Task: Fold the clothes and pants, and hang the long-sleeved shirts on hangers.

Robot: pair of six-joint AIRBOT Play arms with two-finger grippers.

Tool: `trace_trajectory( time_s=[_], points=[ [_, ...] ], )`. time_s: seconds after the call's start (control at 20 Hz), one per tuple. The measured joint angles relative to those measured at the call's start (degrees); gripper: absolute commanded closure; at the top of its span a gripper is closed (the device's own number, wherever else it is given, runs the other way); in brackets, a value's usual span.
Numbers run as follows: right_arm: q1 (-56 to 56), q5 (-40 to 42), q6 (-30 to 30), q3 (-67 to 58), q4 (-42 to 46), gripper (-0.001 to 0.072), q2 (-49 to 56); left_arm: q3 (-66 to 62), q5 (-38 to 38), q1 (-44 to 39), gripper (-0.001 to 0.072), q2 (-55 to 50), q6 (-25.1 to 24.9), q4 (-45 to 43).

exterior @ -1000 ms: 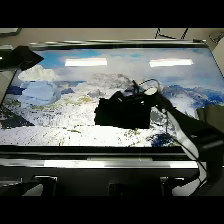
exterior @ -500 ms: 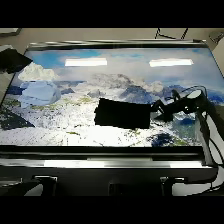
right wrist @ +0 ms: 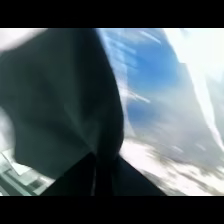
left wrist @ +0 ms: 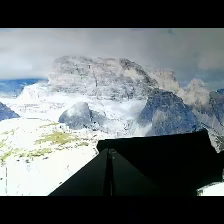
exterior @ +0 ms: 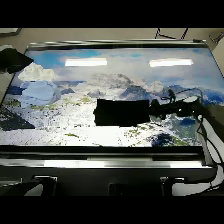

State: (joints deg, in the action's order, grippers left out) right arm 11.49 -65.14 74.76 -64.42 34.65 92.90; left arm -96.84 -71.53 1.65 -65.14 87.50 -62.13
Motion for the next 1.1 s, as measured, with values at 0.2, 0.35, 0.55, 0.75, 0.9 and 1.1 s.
trace_trajectory(
  time_s=[0.2, 0.35, 0.55, 0.75, 0.9, 1.1],
  points=[
    [9.0, -6.3, 3.4, -14.3, 4.2, 0.0672, -3.6, 0.0, 0.0, 0.0, 0.0688, 0.0, 0.0, 0.1],
    [17.2, -9.9, 8.4, -24.5, 9.4, 0.0671, -6.6, 0.0, 0.1, 0.0, 0.0688, 0.0, 0.0, 0.1],
    [28.3, -13.6, 14.6, -34.4, 13.2, 0.0671, -9.2, 0.0, 0.1, 0.0, 0.0688, 0.0, -0.1, 0.2],
    [38.2, -15.9, 20.7, -39.0, 14.6, 0.0671, -10.5, 0.0, 0.2, 0.0, 0.0688, 0.0, -0.8, 0.2],
    [45.1, -17.7, 25.2, -40.1, 14.9, 0.0671, -11.4, 0.0, 0.2, 0.0, 0.0688, 0.0, -1.5, 0.2],
    [52.2, -23.9, 28.4, -40.6, 18.6, 0.0670, -12.0, 0.0, 0.2, 0.0, 0.0688, 0.0, -2.0, 0.2]
  ],
)
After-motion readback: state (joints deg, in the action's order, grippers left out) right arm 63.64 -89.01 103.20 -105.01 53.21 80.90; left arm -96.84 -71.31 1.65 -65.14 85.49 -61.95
